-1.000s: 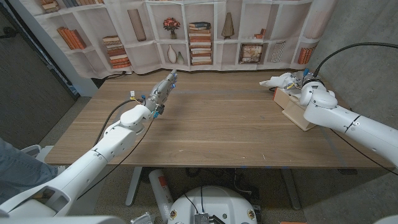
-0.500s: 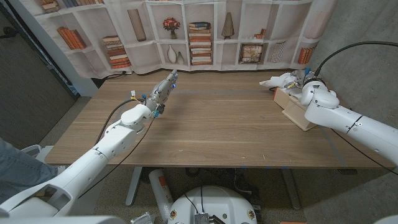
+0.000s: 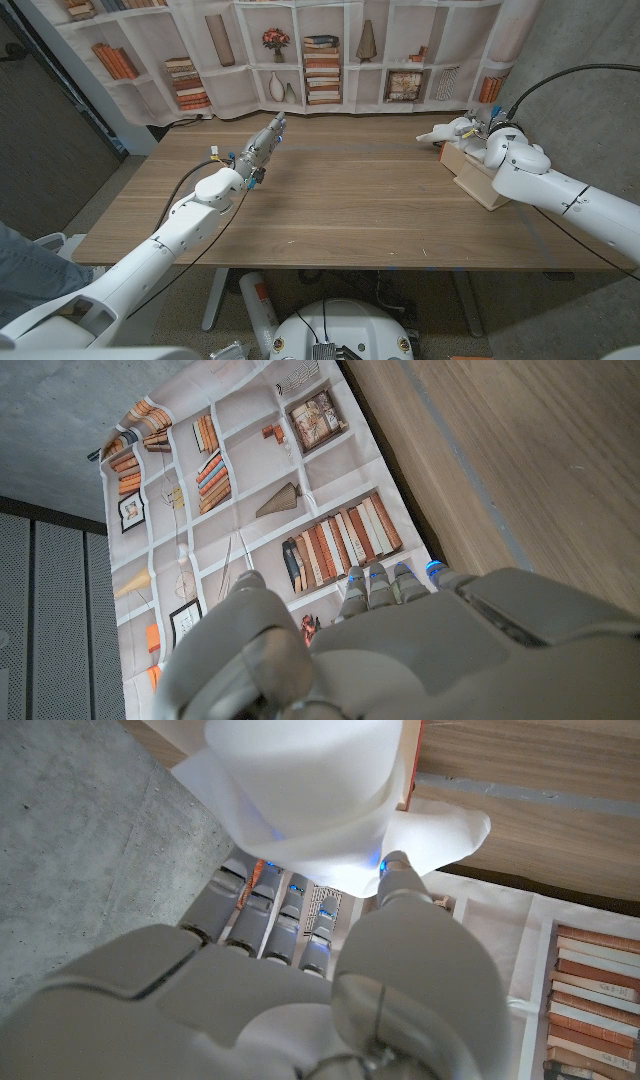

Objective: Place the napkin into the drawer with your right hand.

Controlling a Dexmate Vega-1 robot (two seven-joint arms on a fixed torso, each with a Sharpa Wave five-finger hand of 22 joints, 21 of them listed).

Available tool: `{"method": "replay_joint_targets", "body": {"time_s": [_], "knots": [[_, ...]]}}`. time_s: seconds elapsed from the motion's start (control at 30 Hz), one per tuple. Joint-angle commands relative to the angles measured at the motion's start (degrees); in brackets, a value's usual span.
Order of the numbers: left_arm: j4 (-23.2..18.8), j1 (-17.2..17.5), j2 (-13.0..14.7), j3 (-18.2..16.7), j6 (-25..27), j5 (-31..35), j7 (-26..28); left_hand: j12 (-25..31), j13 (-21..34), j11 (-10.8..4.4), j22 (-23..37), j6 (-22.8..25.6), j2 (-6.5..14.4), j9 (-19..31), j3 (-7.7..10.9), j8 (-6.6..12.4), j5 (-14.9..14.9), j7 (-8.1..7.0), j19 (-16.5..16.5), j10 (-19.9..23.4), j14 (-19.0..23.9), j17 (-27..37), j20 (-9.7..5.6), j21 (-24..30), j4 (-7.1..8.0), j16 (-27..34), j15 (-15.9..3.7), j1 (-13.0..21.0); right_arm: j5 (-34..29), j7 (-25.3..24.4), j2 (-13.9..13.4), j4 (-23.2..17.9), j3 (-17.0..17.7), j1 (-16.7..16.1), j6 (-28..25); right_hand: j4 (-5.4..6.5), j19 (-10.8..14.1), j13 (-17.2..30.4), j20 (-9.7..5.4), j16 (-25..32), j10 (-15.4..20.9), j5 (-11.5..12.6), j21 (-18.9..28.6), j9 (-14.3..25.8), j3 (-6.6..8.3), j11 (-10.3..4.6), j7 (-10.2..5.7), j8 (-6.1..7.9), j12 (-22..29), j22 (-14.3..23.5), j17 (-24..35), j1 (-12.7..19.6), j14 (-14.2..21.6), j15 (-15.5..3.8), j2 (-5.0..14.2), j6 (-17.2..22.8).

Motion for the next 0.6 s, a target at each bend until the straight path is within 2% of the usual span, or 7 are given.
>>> {"method": "replay_joint_targets", "body": {"time_s": [0.03, 0.17, 0.23, 0.33, 0.37, 0.47, 0.6], "knots": [[0.3, -0.1, -0.2, 0.1, -0.4, -0.1, -0.2, 0.2, 0.3, -0.11, 0.1, 0.5, 0.4, 0.1, -0.28, 0.0, -0.1, 0.21, -3.8, 0.0, -0.1, 0.1, 0.26, 0.3, -0.12, 0.2, 0.08, 0.3, 1.3, -2.6, -0.6, -2.1, 2.4, -2.0, 1.6, -0.01, 0.6, 0.2, 0.0, 0.4, 0.9, 0.3, 0.0, 0.0, -0.09, -0.36, -0.11, 0.8, 0.5, 0.1, 0.2, -0.5, 1.3, -0.27, 0.19, 1.9], [0.3, 0.0, -0.3, 0.1, -0.4, -0.1, 0.0, 0.2, 0.3, -0.21, 0.1, 0.5, 0.4, 0.1, -0.29, 0.01, -0.1, 0.22, -3.8, 0.0, -0.1, 0.1, 0.28, 0.3, -0.14, 0.2, 0.08, 0.4, 1.8, -4.4, -0.5, -2.5, 3.5, -3.1, 2.3, 0.03, 1.1, 0.2, -0.23, 0.7, 2.2, 0.3, 0.0, -0.1, -0.12, -0.72, -0.11, 1.31, 0.9, 0.2, 0.1, -0.6, 2.4, -0.71, 0.33, 3.7], [0.2, 0.1, -0.2, 0.1, -0.5, -0.1, 0.0, 0.2, 0.3, -0.22, 0.1, 0.5, 0.4, 0.1, -0.3, 0.02, -0.1, 0.18, -3.8, 0.0, -0.1, 0.1, 0.29, 0.3, -0.15, 0.2, 0.08, 0.4, 2.1, -5.2, -0.5, -2.7, 4.2, -3.6, 2.7, 0.15, 2.2, 0.2, -0.8, 1.0, 3.4, 0.2, 0.4, -0.1, -0.18, -0.9, 0.02, 1.62, 1.4, 0.2, 0.1, -0.9, 3.7, -1.67, 0.53, 4.9], [0.2, 0.1, -0.3, 0.1, -0.5, -0.1, 0.0, 0.2, 0.3, -0.17, 0.1, 0.5, 0.4, 0.1, -0.31, -0.01, -0.1, 0.2, -3.8, 0.0, -0.1, 0.1, 0.3, 0.3, -0.16, 0.2, 0.1, 0.4, 2.2, -6.3, -0.3, -2.8, 4.7, -4.2, 3.1, 0.23, 3.1, 0.2, -1.61, 1.2, 6.1, 0.2, 0.5, -0.2, -0.25, -3.03, 0.29, 2.4, 2.4, 0.3, 0.0, -1.2, 5.9, -3.34, 0.84, 8.0], [0.2, 0.2, -0.3, 0.2, -0.5, -0.1, 0.0, 0.2, 0.3, -0.2, 0.1, 0.5, 0.4, 0.1, -0.31, -0.01, -0.1, 0.2, -3.8, 0.0, -0.1, 0.1, 0.3, 0.3, -0.16, 0.2, 0.09, 0.4, 2.2, -6.5, -0.2, -2.8, 4.8, -4.2, 2.9, 0.25, 3.4, 0.2, -1.76, 1.2, 6.6, 0.2, 0.6, -0.2, -0.27, -3.05, 0.37, 2.58, 2.6, 0.3, 0.0, -1.3, 6.3, -3.71, 0.88, 8.7], [0.2, 0.1, -0.2, 0.2, -0.5, -0.1, 0.0, 0.2, 0.3, -0.16, 0.1, 0.4, 0.4, 0.1, -0.32, -0.02, -0.1, 0.21, -3.8, 0.0, -0.1, 0.1, 0.31, 0.3, -0.17, 0.2, 0.1, 0.5, 2.0, -7.4, 0.0, -2.9, 5.0, -4.5, 3.0, 0.24, 4.2, 0.2, -2.03, 1.4, 9.1, 0.1, 0.7, -0.2, -0.32, -4.64, 0.42, 3.19, 3.4, 0.4, 0.0, -1.5, 8.4, -4.23, 1.06, 11.3], [0.1, 0.1, -0.2, 0.2, -0.4, 0.0, 0.0, 0.2, 0.3, -0.19, 0.1, 0.6, 0.5, 0.1, -0.33, 0.03, -0.2, 0.14, -3.8, 0.1, -0.1, 0.1, 0.32, 0.3, -0.19, 0.2, 0.09, 0.5, 2.3, -8.5, 0.1, -3.3, 5.7, -5.0, 3.4, 0.21, 4.7, 0.2, -2.33, 1.4, 10.4, 0.1, 0.9, -0.2, -0.3, -4.71, 0.16, 3.5, 3.8, 0.5, -0.1, -1.5, 9.3, -4.71, 1.19, 12.7]]}}
